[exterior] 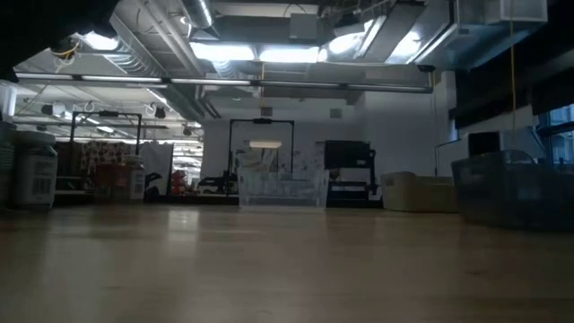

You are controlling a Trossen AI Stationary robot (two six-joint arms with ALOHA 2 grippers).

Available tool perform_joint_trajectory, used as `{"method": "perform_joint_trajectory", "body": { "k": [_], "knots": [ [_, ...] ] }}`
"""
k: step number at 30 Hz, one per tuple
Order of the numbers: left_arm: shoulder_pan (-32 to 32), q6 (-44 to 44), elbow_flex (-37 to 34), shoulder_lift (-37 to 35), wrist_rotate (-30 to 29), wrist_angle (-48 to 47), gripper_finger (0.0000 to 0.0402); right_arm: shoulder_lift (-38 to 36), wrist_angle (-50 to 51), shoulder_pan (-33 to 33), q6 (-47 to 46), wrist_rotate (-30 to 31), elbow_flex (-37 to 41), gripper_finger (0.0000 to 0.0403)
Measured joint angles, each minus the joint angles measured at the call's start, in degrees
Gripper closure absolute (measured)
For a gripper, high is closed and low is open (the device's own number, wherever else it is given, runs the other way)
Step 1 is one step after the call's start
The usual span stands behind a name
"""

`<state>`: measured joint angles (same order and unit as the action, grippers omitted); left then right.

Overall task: Sort spices by type
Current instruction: Put the bottom right brown seasoning bottle into the black bin

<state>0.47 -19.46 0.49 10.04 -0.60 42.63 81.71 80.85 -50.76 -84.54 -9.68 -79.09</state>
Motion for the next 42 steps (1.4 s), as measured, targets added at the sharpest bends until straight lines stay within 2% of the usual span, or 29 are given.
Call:
{"method": "perform_joint_trajectory", "body": {
  "k": [6,9,17,21,26,31,42],
  "knots": [
    [0.0,3.79,0.02,0.0,0.0,0.0,0.0402,3.93,-0.22,-7.87,-11.29,-3.71,0.0,0.036],
    [0.0,4.41,0.02,0.0,0.0,0.0,0.0402,5.73,-0.36,-10.68,-14.79,-5.19,0.0,0.0338],
    [0.0,4.28,0.02,0.02,0.0,0.7,0.0402,8.31,-1.3,-14.2,-15.21,-3.45,0.0,0.0202],
    [0.0,3.74,0.02,0.02,0.0,0.87,0.0402,9.3,-1.27,-15.02,-10.01,1.47,0.0,0.0132],
    [0.0,3.56,0.02,0.02,0.0,1.54,0.0402,10.31,-1.27,-14.91,-3.9,1.6,0.02,0.0072],
    [0.0,3.52,0.02,0.02,-0.02,1.55,0.0402,10.39,1.0,-14.89,-3.06,3.15,0.02,0.0055],
    [0.0,3.58,0.02,0.02,-0.02,1.56,0.0402,10.37,-0.6,-14.91,-3.09,3.05,3.15,0.0071]
  ]
}}
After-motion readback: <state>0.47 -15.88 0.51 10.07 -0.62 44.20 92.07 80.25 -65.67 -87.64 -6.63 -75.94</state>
